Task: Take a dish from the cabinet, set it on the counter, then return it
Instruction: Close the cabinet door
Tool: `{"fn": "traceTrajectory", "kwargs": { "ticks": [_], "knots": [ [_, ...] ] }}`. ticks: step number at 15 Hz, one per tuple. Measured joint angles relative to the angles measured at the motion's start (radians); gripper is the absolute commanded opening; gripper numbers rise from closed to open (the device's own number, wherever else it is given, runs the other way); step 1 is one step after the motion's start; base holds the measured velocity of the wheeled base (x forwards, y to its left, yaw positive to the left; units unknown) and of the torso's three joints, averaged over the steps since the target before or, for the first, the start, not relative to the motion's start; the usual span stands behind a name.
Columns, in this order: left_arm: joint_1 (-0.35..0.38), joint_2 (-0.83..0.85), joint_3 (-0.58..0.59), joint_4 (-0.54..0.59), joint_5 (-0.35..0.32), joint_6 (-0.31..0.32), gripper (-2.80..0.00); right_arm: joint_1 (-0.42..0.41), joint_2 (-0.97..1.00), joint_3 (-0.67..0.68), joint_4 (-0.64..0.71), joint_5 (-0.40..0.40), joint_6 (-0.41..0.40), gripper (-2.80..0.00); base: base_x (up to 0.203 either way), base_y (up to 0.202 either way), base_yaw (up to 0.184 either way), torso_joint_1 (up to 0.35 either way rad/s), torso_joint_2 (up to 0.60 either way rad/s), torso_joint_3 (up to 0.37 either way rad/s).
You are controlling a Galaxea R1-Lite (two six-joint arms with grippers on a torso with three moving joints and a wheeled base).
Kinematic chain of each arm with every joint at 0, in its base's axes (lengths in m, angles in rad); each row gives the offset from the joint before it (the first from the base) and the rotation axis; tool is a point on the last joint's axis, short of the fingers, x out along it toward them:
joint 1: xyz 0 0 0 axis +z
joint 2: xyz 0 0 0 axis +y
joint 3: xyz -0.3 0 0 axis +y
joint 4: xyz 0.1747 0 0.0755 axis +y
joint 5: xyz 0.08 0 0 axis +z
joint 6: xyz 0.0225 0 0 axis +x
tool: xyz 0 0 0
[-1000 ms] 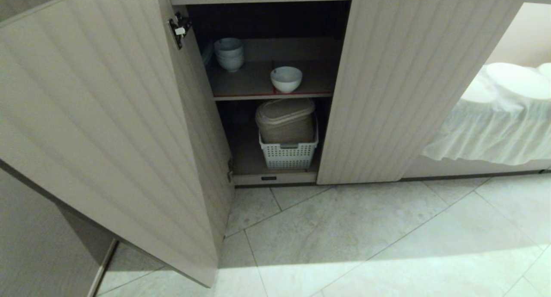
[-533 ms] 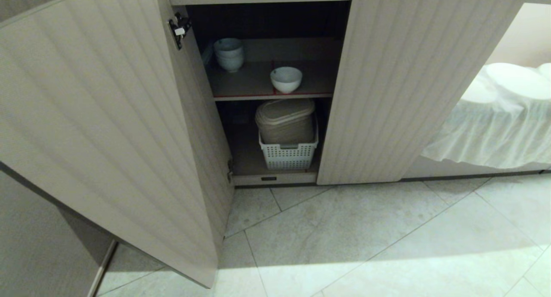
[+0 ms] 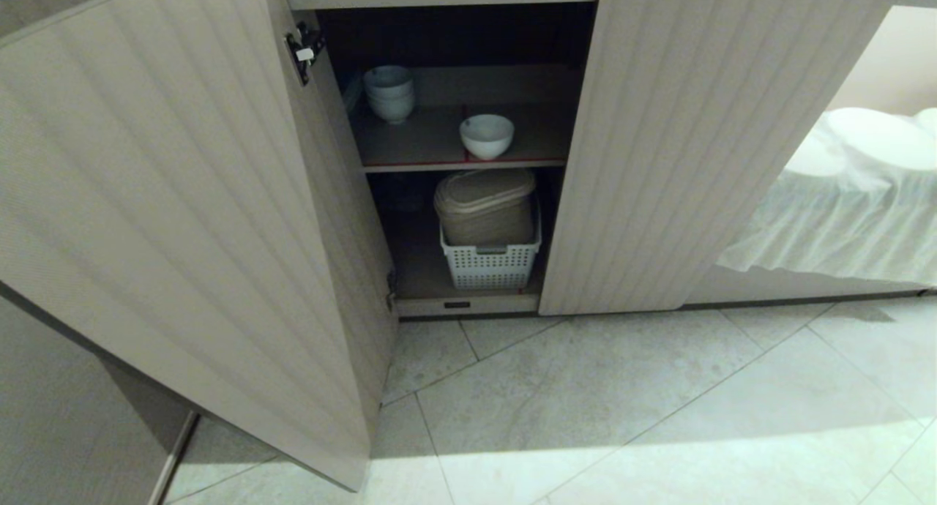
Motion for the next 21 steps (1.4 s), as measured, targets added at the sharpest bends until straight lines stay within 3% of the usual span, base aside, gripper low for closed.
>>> {"fn": "traceTrajectory", "kwargs": {
  "ticks": [21],
  "knots": [
    [0.000,0.000,0.000,0.000,0.000,0.000,-2.80,0.000,0.000,0.000,0.000,0.000,0.000,-2.80,0.000,0.000,0.000,0.000,0.00,0.000]
  ]
}}
